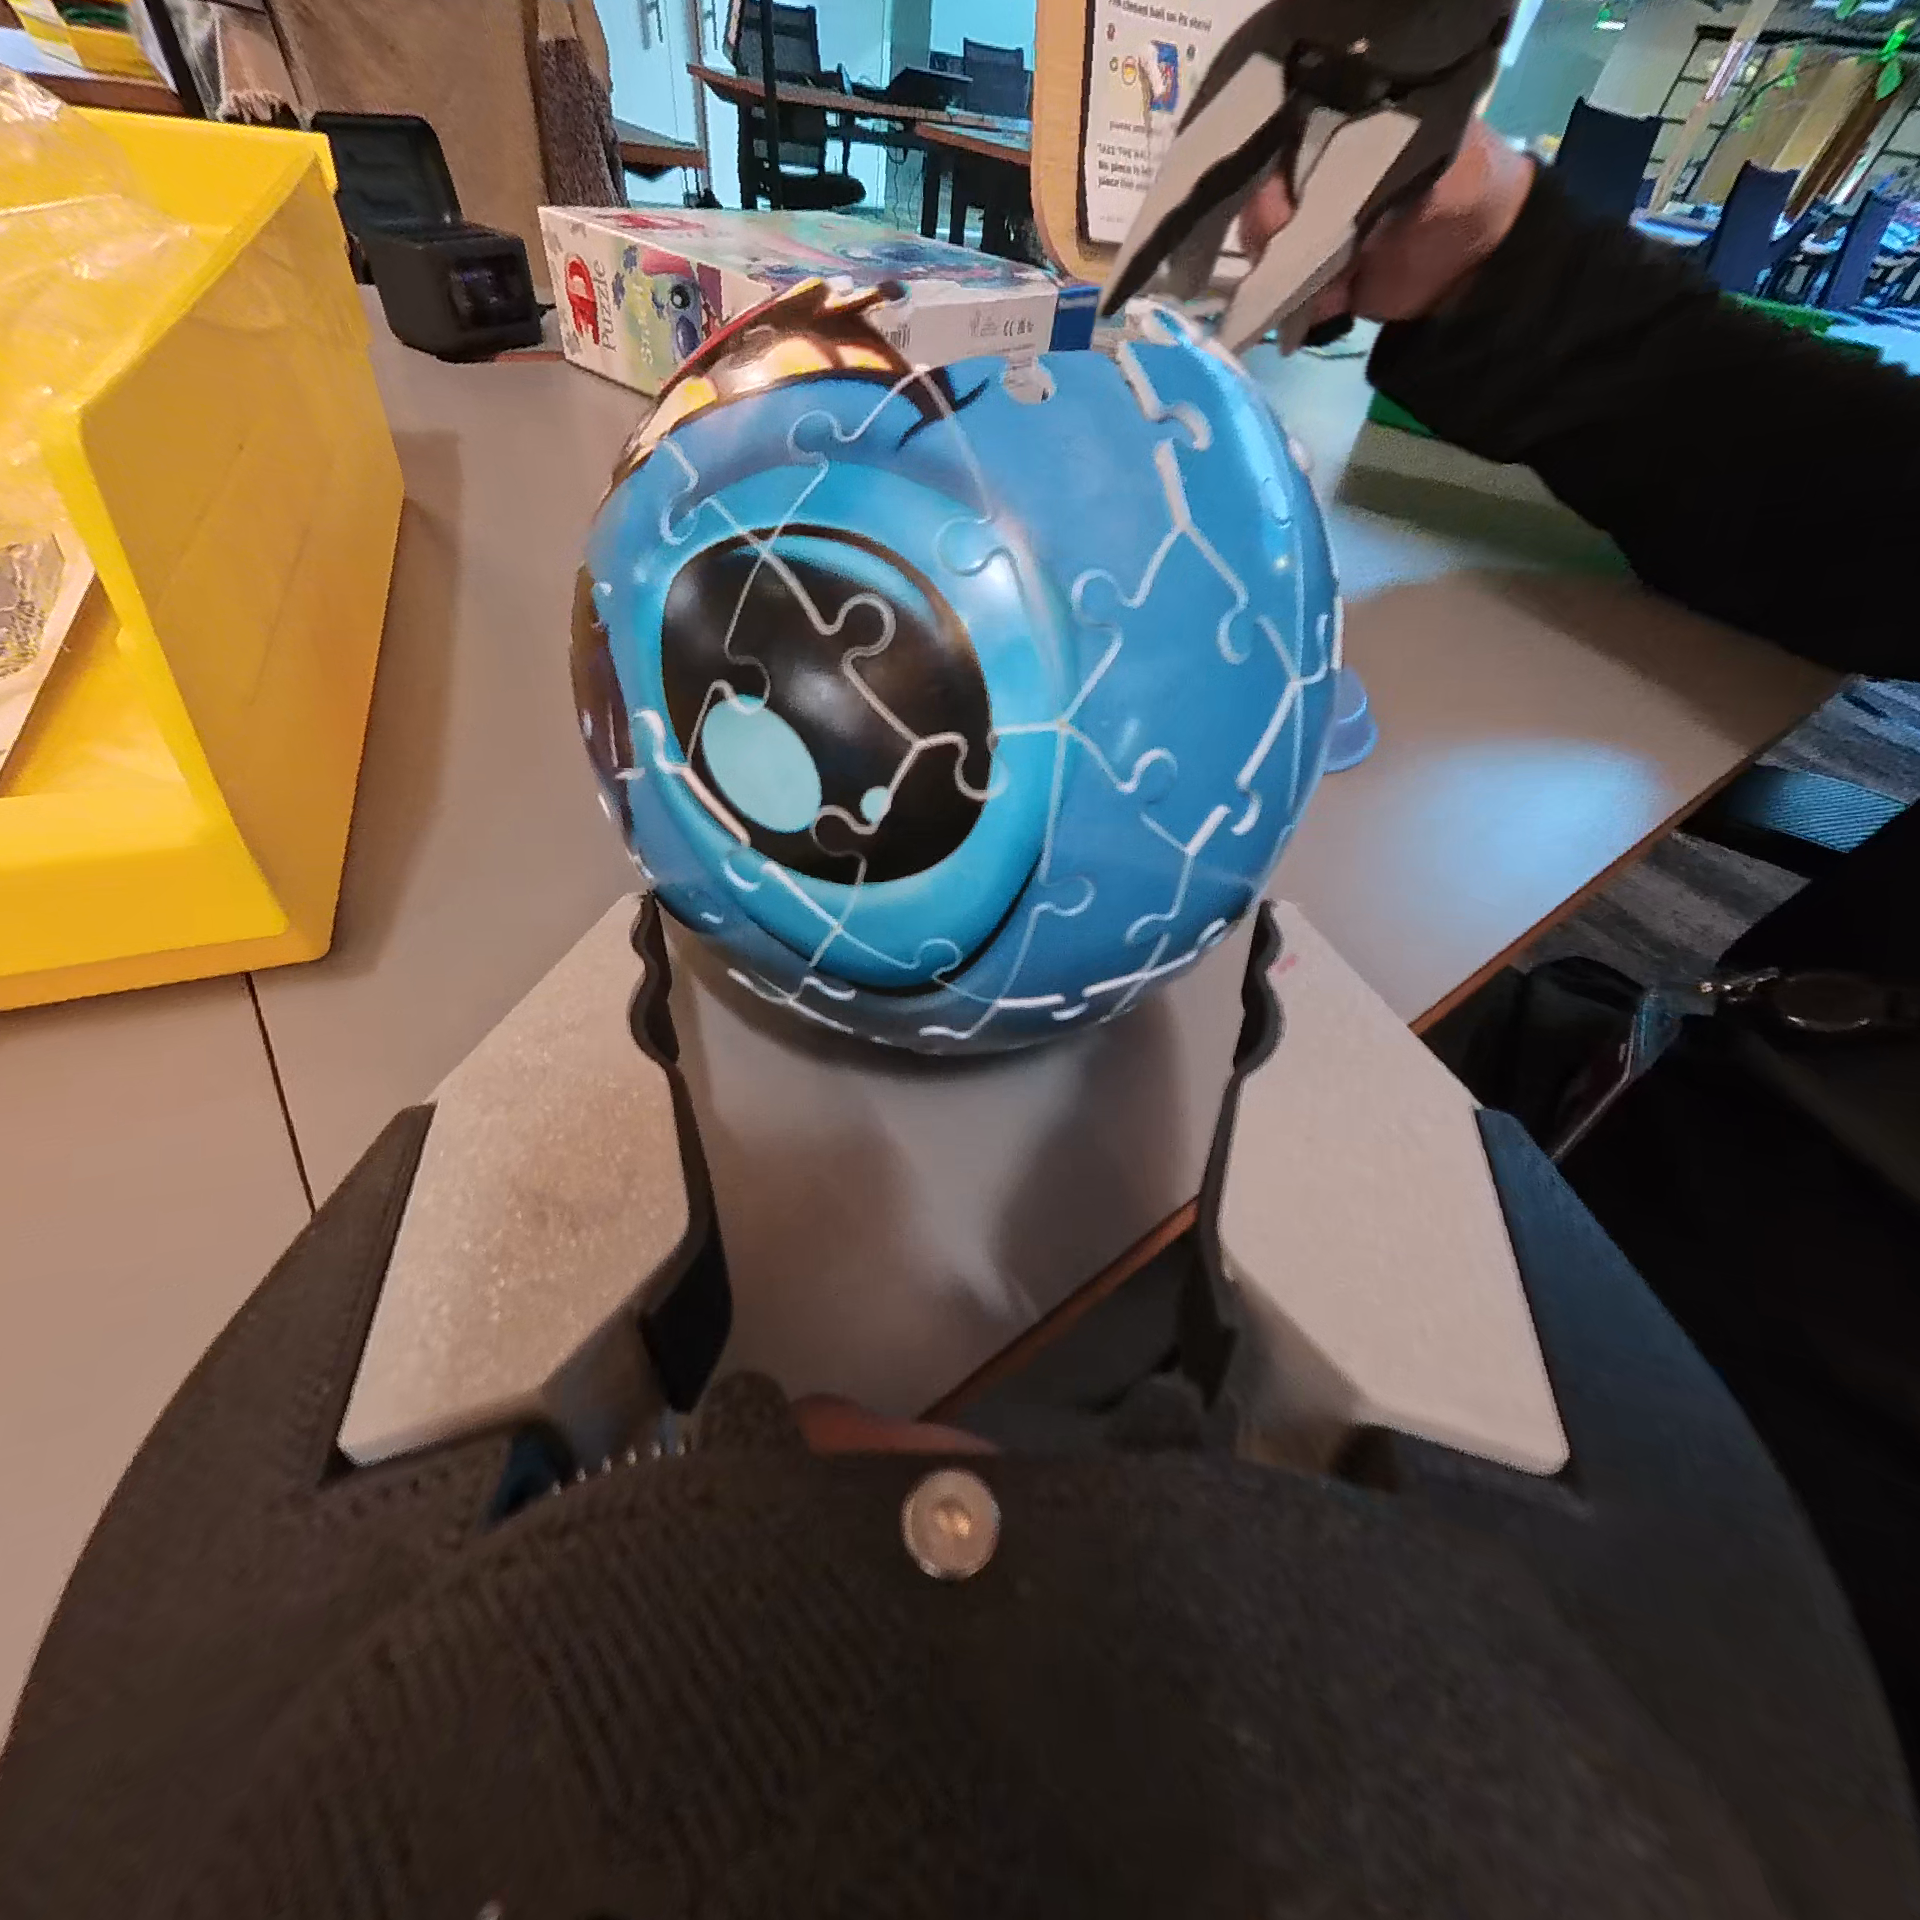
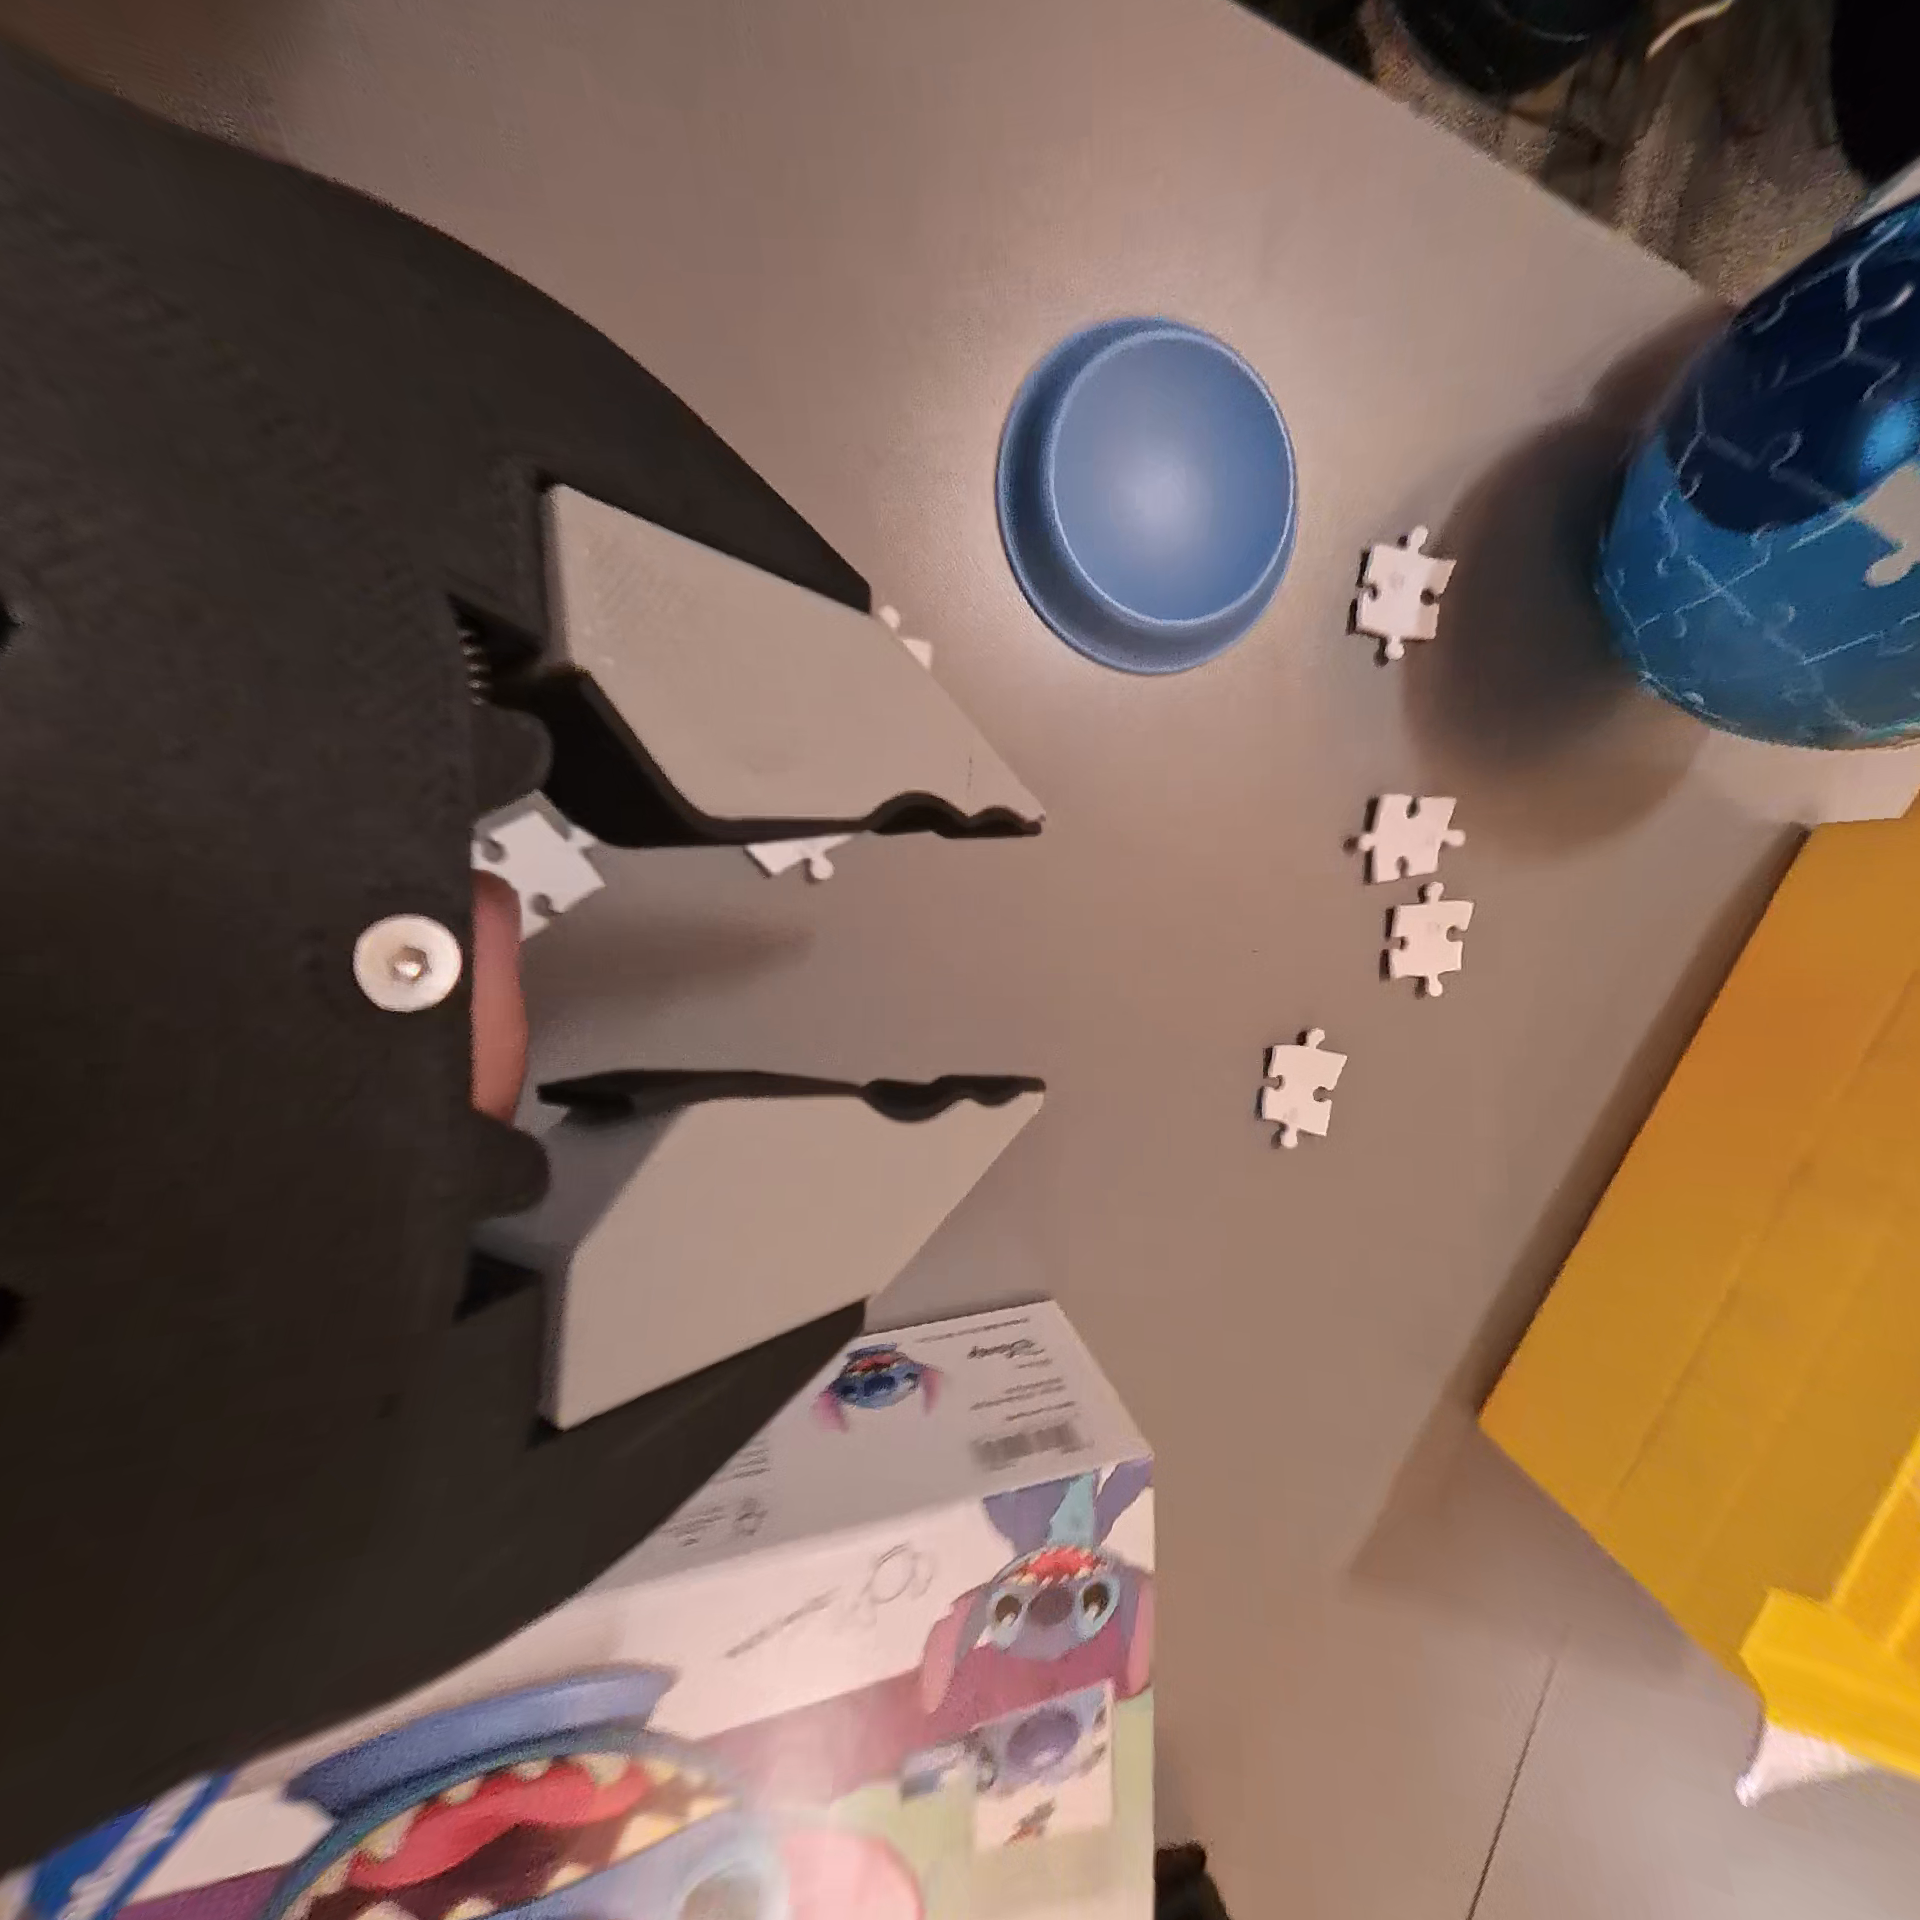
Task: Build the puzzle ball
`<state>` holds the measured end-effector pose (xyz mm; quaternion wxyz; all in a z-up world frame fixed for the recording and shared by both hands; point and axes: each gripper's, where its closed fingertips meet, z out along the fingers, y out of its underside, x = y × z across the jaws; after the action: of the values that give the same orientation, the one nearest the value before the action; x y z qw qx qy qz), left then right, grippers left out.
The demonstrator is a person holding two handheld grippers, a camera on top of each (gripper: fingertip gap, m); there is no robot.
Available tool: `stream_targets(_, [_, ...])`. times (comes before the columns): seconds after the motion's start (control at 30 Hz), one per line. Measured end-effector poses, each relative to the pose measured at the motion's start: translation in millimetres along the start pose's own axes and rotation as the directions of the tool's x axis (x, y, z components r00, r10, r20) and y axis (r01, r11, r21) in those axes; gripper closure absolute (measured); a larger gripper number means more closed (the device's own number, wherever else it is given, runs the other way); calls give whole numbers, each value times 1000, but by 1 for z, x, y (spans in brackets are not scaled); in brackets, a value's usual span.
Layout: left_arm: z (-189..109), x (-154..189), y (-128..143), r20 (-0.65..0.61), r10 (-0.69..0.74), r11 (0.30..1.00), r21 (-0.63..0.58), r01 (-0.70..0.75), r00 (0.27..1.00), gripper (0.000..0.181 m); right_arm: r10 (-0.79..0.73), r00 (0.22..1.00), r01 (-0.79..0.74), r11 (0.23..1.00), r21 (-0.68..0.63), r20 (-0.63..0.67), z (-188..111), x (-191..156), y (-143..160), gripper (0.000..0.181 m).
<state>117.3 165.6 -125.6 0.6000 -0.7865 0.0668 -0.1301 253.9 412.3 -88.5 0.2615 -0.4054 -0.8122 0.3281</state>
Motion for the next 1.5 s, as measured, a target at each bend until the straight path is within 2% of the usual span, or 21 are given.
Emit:
stream_targets(0.1, [0,-1,-1,1,-9,1000,16,9,1000,73,8,1000,-9,998,68,19,-21,-13,-6,129])
stream_targets(0.2, [-1,0,0,5,0,1000,12,-1,1000,73,45,994,-57,991,121,99,-16,-37,-18,117])
stream_targets(0.3, [-5,4,-2,-5,15,1000,4,-15,1000,71,82,971,-122,978,170,225,21,-75,-39,96])
stream_targets(0.4, [-13,5,-10,-4,28,999,25,-27,1000,71,82,970,-113,986,125,230,72,-98,-53,72])
stream_targets(0.5, [-20,4,-18,8,31,999,41,-32,999,70,28,977,-51,993,106,209,106,-106,-72,54])
stream_targets(0.6, [-18,6,-19,-6,33,999,13,-33,999,69,-2,965,-27,994,108,261,130,-115,-94,53])
stream_targets(0.77, [-7,4,-9,-4,103,992,-70,-103,995,65,-74,964,50,994,100,256,167,-108,-111,54])
stream_targets(0.87, [-4,0,-10,-15,87,995,-53,-88,996,66,-88,954,59,992,109,286,179,-110,-118,65])
stream_targets(0.97, [0,-3,-9,-15,88,995,-48,-89,996,66,-106,944,68,989,130,312,182,-118,-124,68])
stream_targets(1.13, [4,-1,-10,-26,101,994,-25,-102,995,64,-194,959,173,978,113,206,188,-116,-119,63])
stream_targets(1.27, [9,-2,-9,-13,108,994,-30,-108,994,64,-208,961,195,977,91,180,193,-114,-116,58])
stream_targets(1.5, [12,14,-23,7,143,990,17,-143,990,63,-219,961,199,972,129,168,175,-117,-118,59])
